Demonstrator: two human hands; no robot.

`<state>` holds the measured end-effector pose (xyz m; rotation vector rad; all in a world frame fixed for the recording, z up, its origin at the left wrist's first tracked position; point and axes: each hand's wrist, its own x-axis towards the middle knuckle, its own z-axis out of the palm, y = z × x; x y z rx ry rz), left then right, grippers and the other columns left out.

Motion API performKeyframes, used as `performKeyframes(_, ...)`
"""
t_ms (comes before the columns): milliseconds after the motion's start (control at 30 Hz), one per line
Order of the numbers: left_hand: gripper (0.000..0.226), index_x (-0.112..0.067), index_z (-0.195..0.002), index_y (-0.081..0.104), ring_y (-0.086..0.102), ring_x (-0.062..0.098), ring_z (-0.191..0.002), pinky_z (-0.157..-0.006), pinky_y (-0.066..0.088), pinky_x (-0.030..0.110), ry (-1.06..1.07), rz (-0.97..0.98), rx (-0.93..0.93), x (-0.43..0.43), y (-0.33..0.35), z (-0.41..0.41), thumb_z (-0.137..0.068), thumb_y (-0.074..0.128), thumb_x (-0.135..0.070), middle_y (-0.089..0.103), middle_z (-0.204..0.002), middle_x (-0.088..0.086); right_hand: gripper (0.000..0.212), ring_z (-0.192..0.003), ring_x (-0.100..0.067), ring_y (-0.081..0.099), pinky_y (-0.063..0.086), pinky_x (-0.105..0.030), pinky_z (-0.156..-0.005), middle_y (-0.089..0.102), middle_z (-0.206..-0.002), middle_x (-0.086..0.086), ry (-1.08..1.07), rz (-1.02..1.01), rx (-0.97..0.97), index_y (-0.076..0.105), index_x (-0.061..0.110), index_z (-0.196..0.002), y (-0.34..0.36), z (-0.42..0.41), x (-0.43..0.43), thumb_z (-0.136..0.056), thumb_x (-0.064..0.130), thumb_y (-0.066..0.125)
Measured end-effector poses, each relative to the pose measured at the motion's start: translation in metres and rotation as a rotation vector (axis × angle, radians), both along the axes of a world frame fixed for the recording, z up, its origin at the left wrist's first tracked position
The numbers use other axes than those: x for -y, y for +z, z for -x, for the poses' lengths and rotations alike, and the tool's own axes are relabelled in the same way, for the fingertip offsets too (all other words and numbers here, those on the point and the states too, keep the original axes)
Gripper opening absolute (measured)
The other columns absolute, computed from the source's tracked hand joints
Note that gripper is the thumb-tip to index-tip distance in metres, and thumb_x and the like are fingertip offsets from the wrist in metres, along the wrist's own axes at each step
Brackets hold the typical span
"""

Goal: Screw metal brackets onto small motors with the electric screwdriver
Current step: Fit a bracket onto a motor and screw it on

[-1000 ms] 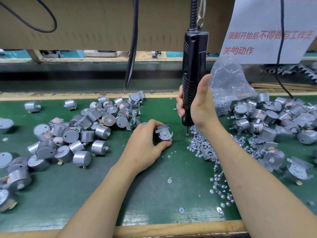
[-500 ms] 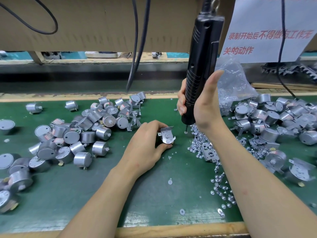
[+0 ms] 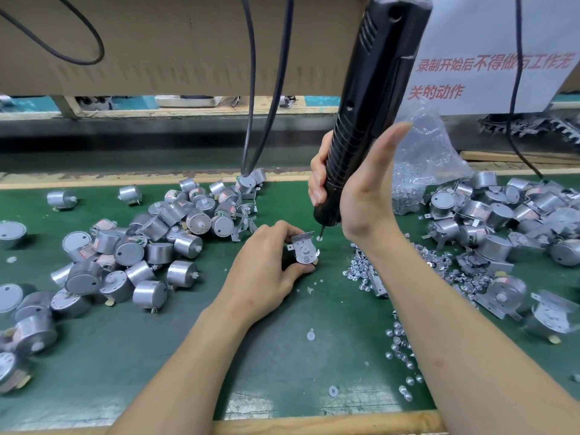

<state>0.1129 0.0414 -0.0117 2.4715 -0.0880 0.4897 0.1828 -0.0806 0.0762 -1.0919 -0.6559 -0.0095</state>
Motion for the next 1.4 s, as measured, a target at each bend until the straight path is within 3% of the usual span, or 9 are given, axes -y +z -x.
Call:
performKeyframes(433,0.044,-0.021,-0.113,0.058,0.053,0.012,-0.101,-0.084,0.042,0.03,0.028,-0.003,0.005,0.001,0.002,0.001,-0.079,0.08,-0.04,0.05,-0.093,-0.019,0.082,-0.04,-0.022,0.044,0.039,-0.03,-0.047,0.05,-0.054,-0.002,0.022,0.017,-0.013,0.055,0.02,-0.065,-0.006,0.001,-0.018,-0.062,0.1,0.037)
performKeyframes(1067,0.044,-0.023,-0.11,0.058,0.055,0.012,-0.102,-0.084,0.04,0.026,0.058,0.047,-0.055,0.0,0.001,-0.001,-0.077,0.08,-0.042,0.062,-0.102,-0.012,0.081,-0.041,-0.023,0.045,0.04,-0.031,-0.048,0.052,-0.055,-0.005,0.001,0.069,-0.018,0.056,0.021,-0.065,-0.012,-0.006,-0.023,-0.064,0.1,0.035)
performKeyframes(1400,0.049,-0.023,-0.111,0.058,0.059,0.018,-0.103,-0.087,0.049,0.039,0.096,0.077,-0.128,-0.001,0.003,-0.004,-0.075,0.081,-0.046,0.067,-0.106,-0.004,0.089,-0.043,-0.019,0.046,0.042,-0.03,-0.046,0.051,-0.055,-0.002,0.013,0.178,-0.006,0.05,0.009,-0.072,-0.008,-0.01,-0.031,-0.064,0.096,0.035)
